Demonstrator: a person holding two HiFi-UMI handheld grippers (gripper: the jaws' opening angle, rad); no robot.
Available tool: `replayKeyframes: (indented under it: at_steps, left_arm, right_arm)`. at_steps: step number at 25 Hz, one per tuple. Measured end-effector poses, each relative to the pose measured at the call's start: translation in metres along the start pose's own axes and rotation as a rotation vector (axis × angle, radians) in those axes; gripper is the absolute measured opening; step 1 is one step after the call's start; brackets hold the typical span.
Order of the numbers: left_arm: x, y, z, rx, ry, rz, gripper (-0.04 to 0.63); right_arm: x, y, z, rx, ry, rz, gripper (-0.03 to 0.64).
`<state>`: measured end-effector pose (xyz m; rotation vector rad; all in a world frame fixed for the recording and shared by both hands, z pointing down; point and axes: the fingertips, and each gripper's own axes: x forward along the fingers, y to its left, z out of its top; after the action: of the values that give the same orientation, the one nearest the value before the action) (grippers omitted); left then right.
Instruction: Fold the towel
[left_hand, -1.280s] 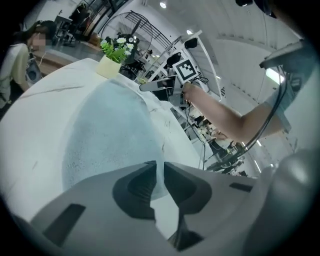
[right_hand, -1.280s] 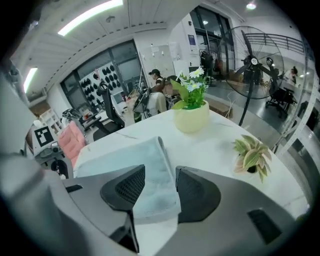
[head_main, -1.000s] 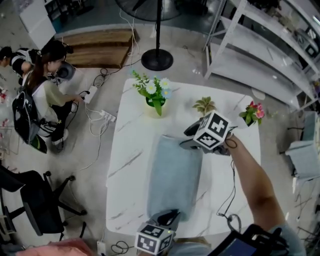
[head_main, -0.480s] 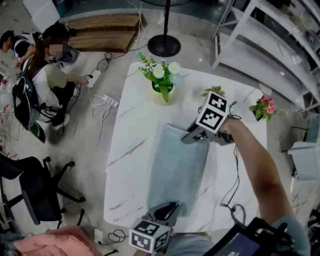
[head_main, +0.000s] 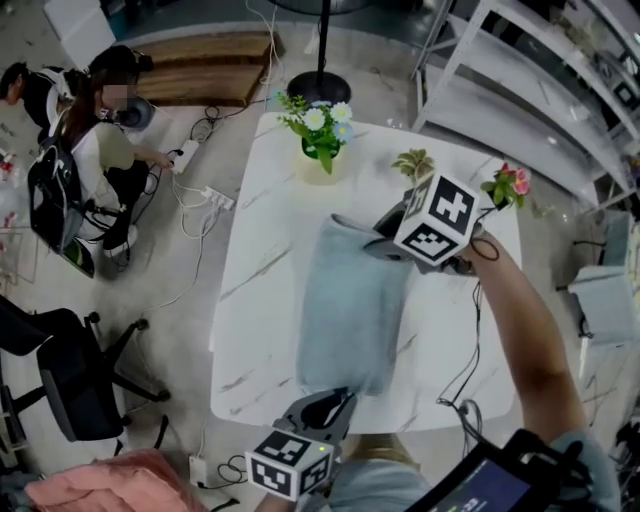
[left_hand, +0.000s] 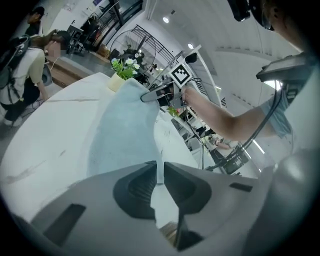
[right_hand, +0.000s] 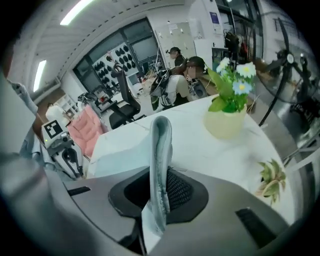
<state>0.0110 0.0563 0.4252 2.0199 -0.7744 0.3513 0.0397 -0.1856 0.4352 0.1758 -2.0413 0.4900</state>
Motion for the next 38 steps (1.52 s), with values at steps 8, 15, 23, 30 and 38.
replayKeyframes:
  at_steps: [8,15,23,30,38]
  left_arm:
    - [-0.05,-0.011,-0.028,0.052,-0.051,0.021,0.048]
    - [-0.075,-0.012,-0.05,0.086,-0.076,0.034,0.048]
    - [-0.084,-0.017,-0.07,0.113,-0.064,0.029,0.048]
    - [-0.084,-0.016,-0.088,0.128,-0.033,0.025,0.048]
    - [-0.081,-0.01,-0.107,0.125,0.001,0.026,0.048]
  right_arm:
    - [-0.032,0.07,0.013,-0.175,-0.027,-0.37,0.075]
    - [-0.028,0.132,0.005,-0.242,-0.08,-0.5,0.078]
    - [-0.018,0.19,-0.006,-0.281,-0.161,-0.626,0.081]
    - [0.006,0.219,-0.024,-0.319,-0.192,-0.694,0.087]
    - [0.05,0.23,-0.047,-0.323,-0.192,-0.719,0.097]
